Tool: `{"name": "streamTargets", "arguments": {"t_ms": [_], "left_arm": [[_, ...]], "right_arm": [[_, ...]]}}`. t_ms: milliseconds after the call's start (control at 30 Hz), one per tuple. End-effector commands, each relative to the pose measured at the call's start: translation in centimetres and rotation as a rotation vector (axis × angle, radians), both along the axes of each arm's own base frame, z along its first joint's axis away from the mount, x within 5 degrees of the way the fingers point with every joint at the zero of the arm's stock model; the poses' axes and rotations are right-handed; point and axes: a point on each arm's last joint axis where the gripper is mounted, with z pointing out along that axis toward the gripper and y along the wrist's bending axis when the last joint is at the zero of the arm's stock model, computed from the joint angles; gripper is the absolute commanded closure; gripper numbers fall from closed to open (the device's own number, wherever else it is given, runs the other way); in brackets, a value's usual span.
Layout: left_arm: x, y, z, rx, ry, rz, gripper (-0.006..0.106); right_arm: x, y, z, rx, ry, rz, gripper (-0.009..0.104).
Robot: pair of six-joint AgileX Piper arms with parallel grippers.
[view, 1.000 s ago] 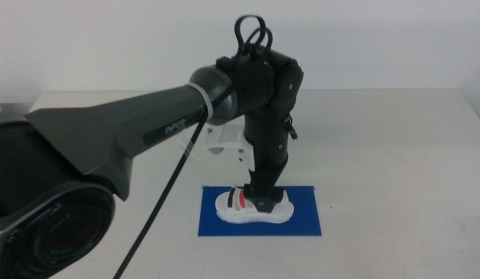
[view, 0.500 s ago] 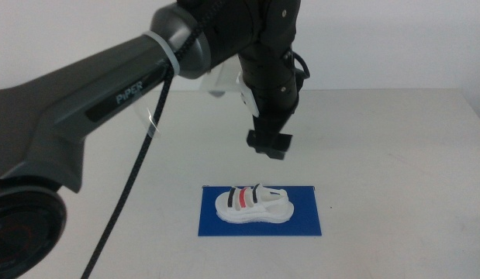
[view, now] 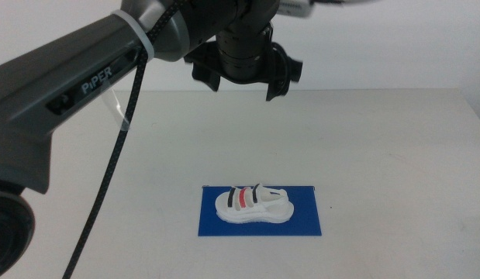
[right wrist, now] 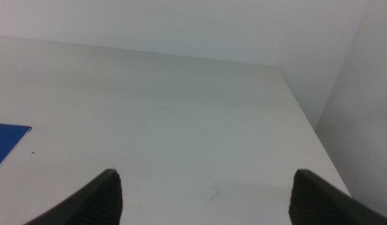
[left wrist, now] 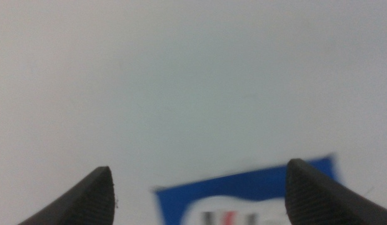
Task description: Use one arm to grab the shoe from the table and place it on the mat.
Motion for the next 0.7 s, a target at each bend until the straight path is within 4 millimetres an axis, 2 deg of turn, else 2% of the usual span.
{"name": "streamTargets", "arguments": {"t_ms": [0, 167, 333, 500, 667], "left_arm": [[-1.5, 1.6, 3.7, 0.128, -0.061, -0.18, 0.007], [-1.5, 1.7, 3.9, 0.229, -0.082, -0.31, 0.007], [-2.1, 3.0, 6.1, 0.212, -0.157, -0.307, 0.007], [-2.9, 5.8, 8.1, 0.102, -0.258, -0.296, 0.007], [-5.1, 10.2, 8.6, 0.004, -0.347, -0.261, 0.007]], "right_arm": [[0.1, 0.0, 0.5, -0.021, -0.064, 0.0, 0.017], [0.1, 0.0, 0.5, -0.021, -0.064, 0.0, 0.017], [0.1, 0.0, 0.5, -0.021, -0.064, 0.0, 0.017], [0.1, 0.0, 0.5, -0.021, -0.064, 0.0, 0.017], [0.1, 0.0, 0.5, -0.021, -0.064, 0.0, 0.017]]}}
